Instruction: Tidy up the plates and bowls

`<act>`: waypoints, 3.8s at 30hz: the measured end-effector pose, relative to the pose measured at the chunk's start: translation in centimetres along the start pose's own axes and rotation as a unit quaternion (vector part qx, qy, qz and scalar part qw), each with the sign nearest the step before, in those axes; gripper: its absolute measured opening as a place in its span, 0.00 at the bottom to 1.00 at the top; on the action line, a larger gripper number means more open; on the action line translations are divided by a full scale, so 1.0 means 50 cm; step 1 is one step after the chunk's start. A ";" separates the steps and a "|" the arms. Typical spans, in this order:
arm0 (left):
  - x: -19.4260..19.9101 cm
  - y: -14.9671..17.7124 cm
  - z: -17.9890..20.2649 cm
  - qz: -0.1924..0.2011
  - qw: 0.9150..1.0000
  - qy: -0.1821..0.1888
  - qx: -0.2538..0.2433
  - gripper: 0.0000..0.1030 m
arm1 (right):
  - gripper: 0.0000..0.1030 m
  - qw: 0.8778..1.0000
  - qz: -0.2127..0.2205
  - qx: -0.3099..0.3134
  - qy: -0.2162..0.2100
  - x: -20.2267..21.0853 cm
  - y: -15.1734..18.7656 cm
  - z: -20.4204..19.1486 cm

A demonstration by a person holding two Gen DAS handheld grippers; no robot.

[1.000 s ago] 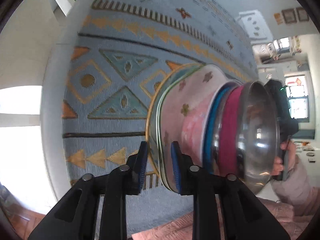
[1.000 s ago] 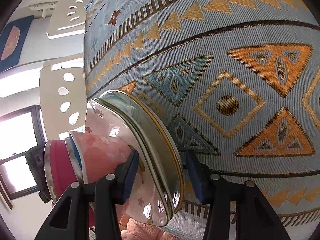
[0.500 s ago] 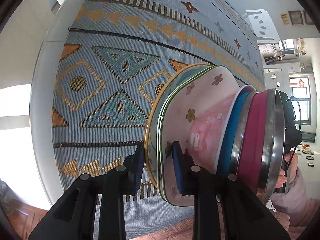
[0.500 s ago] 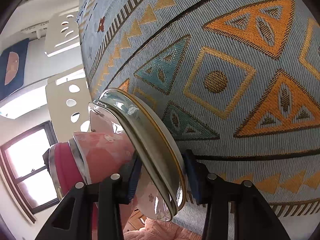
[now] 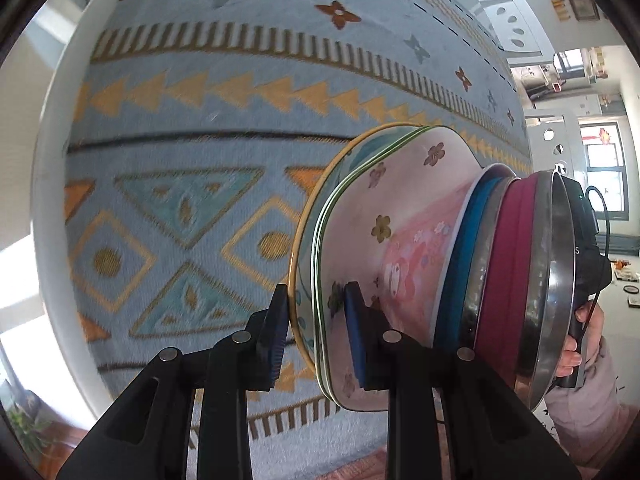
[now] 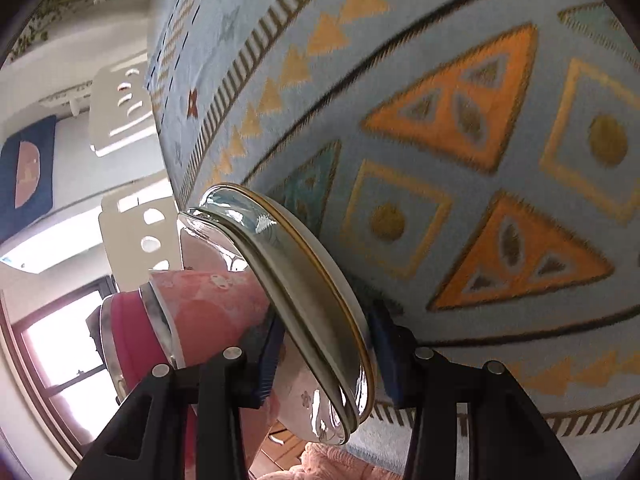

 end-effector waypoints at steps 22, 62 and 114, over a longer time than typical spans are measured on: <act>0.058 0.006 -0.013 0.063 0.992 -0.109 0.008 0.61 | 0.62 0.995 0.081 -0.007 0.056 0.123 -0.007 0.037; 0.135 0.218 0.239 0.190 0.960 -0.199 -0.050 0.66 | 0.83 0.892 0.174 0.295 0.294 0.184 0.296 -0.157; 0.092 0.207 0.240 0.149 0.964 -0.215 -0.045 0.66 | 0.83 0.902 0.133 0.280 0.300 0.162 0.261 -0.131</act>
Point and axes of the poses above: each gripper's, at about its wrist camera, not at the fingertips, and x roughly against the way its jaws point, z to its right, y to its underside, the point moved 5 cm from there along -x, roughly the way its jaws point, and after that the axes turned 4 degrees about y, right-handed, at the moved point
